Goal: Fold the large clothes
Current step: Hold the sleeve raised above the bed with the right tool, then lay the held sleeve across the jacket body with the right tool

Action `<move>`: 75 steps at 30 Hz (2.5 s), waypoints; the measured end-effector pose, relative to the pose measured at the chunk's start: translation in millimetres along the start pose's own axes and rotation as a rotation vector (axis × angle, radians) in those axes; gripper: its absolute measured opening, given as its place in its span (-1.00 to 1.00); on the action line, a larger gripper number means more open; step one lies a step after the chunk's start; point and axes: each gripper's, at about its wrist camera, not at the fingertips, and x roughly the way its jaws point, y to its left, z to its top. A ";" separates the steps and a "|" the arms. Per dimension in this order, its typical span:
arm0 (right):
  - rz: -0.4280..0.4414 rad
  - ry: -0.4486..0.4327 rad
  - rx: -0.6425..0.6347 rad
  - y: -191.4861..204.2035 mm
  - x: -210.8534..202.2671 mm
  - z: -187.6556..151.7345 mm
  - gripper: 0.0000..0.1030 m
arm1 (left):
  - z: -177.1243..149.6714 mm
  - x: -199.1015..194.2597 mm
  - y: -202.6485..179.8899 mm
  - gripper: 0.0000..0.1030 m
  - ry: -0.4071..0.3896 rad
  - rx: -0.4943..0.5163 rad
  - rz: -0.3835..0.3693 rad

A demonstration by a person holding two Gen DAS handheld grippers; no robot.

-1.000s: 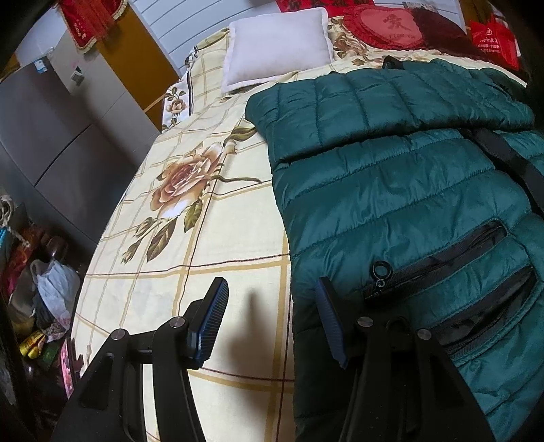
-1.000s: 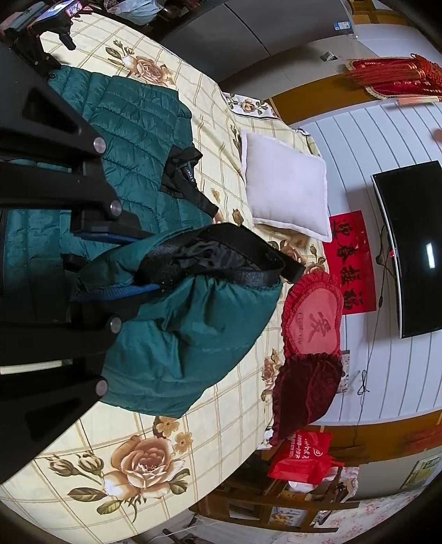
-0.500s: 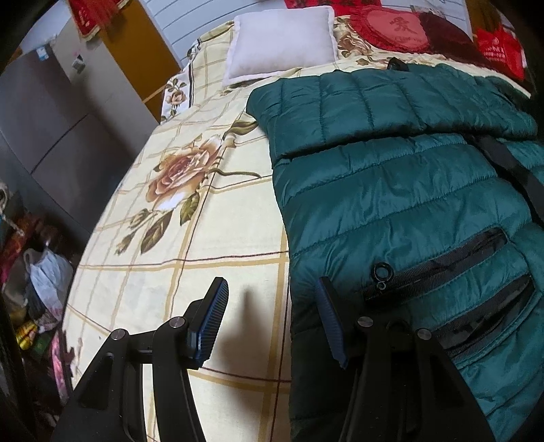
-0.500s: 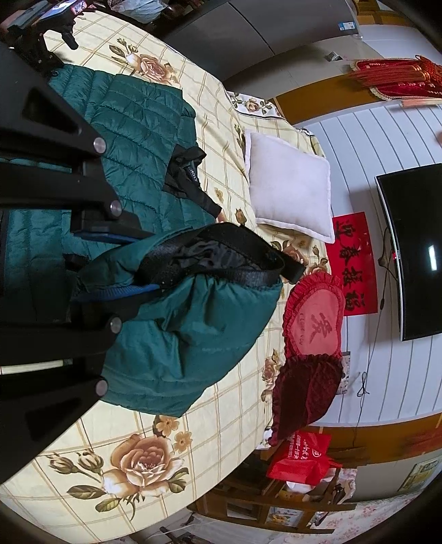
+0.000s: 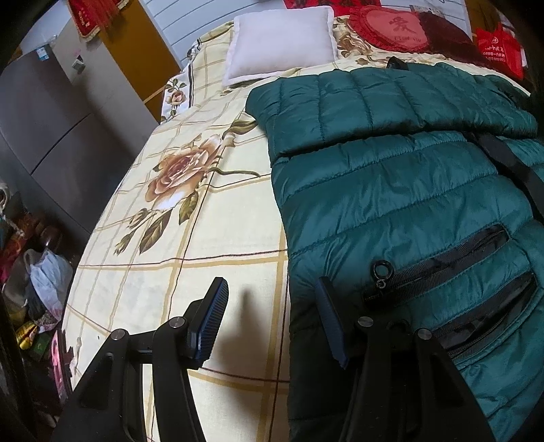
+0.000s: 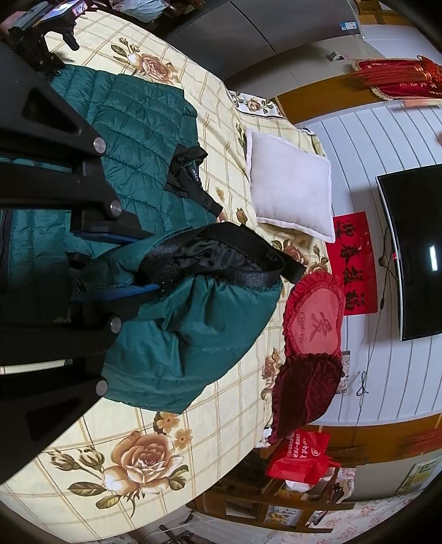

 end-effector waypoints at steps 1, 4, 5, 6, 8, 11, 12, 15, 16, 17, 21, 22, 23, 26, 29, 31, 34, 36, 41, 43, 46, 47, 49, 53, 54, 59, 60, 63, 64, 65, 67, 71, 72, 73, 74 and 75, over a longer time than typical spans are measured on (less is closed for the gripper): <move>0.001 -0.001 0.000 0.9 -0.9 0.2 -0.55 | -0.1 -0.2 0.0 -0.31 0.000 -0.001 -0.001; 0.003 -0.001 -0.003 3.5 -1.4 0.7 -0.55 | -0.1 -0.6 0.2 -0.31 0.000 -0.001 -0.001; 0.005 -0.002 -0.002 4.3 -1.5 0.7 -0.55 | 0.0 -0.7 0.1 -0.31 -0.001 -0.001 0.001; 0.007 -0.003 -0.002 5.1 -1.5 0.7 -0.55 | -0.1 -1.2 0.1 -0.31 -0.003 0.001 0.006; 0.010 -0.002 -0.004 7.1 -0.7 0.0 -0.55 | -0.4 -1.3 0.3 -0.31 -0.005 0.005 0.014; 0.016 0.004 -0.008 10.2 1.9 -1.2 -0.55 | -0.3 -1.4 1.9 -0.30 -0.007 0.003 0.025; 0.017 0.006 -0.008 10.7 2.9 -1.8 -0.55 | -0.2 -1.4 2.4 -0.30 -0.007 0.002 0.025; 0.018 0.009 -0.008 10.5 4.7 -2.4 -0.55 | -0.3 -1.2 1.7 -0.30 -0.005 0.005 0.027; 0.018 0.010 -0.008 10.6 4.8 -2.4 -0.55 | -0.5 -1.4 0.8 -0.30 -0.006 0.009 0.030; 0.017 0.010 -0.009 10.6 4.8 -2.7 -0.55 | -0.5 -1.3 0.4 -0.30 -0.007 0.012 0.032; 0.015 0.007 -0.010 10.3 5.5 -3.1 -0.55 | -0.7 -0.9 -0.1 -0.30 -0.006 0.014 0.034; 0.015 0.007 -0.009 10.8 5.4 -3.0 -0.55 | -0.7 -0.7 -0.1 -0.30 -0.005 0.012 0.033; 0.016 0.008 -0.007 10.4 5.6 -3.1 -0.55 | -0.7 -0.6 -0.2 -0.30 -0.004 0.010 0.031; 0.016 0.008 -0.009 10.2 5.9 -3.1 -0.55 | -1.0 -0.7 -0.1 -0.30 -0.005 0.010 0.031; 0.017 0.008 -0.008 9.2 5.5 -3.1 -0.55 | -0.9 -0.8 -0.1 -0.30 -0.007 0.014 0.035; 0.017 0.008 -0.008 8.5 5.6 -3.2 -0.55 | -1.1 -0.9 0.2 -0.30 -0.009 0.016 0.037; 0.018 0.009 -0.007 7.5 6.3 -3.7 -0.55 | -1.4 -0.8 0.4 -0.30 -0.012 0.020 0.042; 0.019 0.009 -0.008 8.2 7.2 -4.4 -0.55 | -1.7 -1.1 0.5 -0.30 -0.013 0.018 0.042; 0.023 0.015 -0.006 14.9 11.8 -5.6 -0.55 | -2.2 -3.6 4.2 -0.30 -0.020 0.001 0.046; 0.031 0.015 -0.004 19.9 14.4 -4.9 -0.55 | -1.6 -5.7 6.1 -0.30 -0.028 -0.005 0.054; 0.051 0.014 -0.014 34.1 20.1 -1.1 -0.55 | -0.6 -7.5 8.4 -0.30 -0.034 -0.013 0.070; 0.063 0.012 -0.017 41.6 23.0 1.0 -0.55 | 0.0 -7.5 8.7 -0.30 -0.033 -0.014 0.074; 0.085 0.012 -0.025 57.6 28.8 4.4 -0.55 | -0.3 -5.1 8.7 -0.30 -0.021 -0.010 0.081; 0.167 0.012 -0.054 106.9 40.2 7.1 -0.55 | -0.8 -1.4 5.0 -0.30 -0.011 0.013 0.095; 0.201 0.017 -0.063 123.7 43.5 5.3 -0.55 | -0.3 -1.2 4.6 -0.30 -0.012 0.015 0.097; 0.256 0.059 -0.120 183.3 65.7 -17.5 -0.55 | 1.1 -0.1 5.7 -0.30 -0.007 0.000 0.084; 0.244 0.086 -0.122 189.4 76.1 -25.9 -0.55 | 0.8 -0.1 5.6 -0.30 -0.007 0.001 0.083; 0.221 0.134 -0.116 191.7 95.5 -45.9 -0.49 | 1.1 0.2 5.5 -0.30 -0.005 0.005 0.083; 0.224 0.153 -0.116 190.4 102.6 -54.3 -0.49 | 1.2 0.5 5.2 -0.30 -0.003 0.005 0.082; 0.227 0.174 -0.125 189.1 108.1 -63.0 -0.42 | 1.1 0.2 4.4 -0.30 -0.001 0.005 0.082; 0.239 0.221 -0.152 190.7 120.0 -76.8 -0.14 | 1.5 0.0 4.2 -0.30 0.000 0.006 0.081; 0.277 0.239 -0.198 196.2 120.9 -86.3 0.56 | 0.2 0.3 3.7 -0.30 0.001 0.009 0.079; 0.285 0.247 -0.209 198.3 118.0 -86.0 0.62 | 0.1 0.3 3.7 -0.30 0.001 0.010 0.078; 0.288 0.252 -0.217 199.2 114.3 -85.6 0.63 | -0.2 0.0 3.8 -0.30 0.001 0.010 0.076; 0.291 0.257 -0.224 200.0 110.1 -84.6 0.63 | -0.4 -0.2 4.2 -0.30 0.002 0.008 0.074; 0.300 0.260 -0.224 199.5 104.4 -83.2 0.63 | -0.5 -0.4 4.7 -0.30 0.002 0.006 0.071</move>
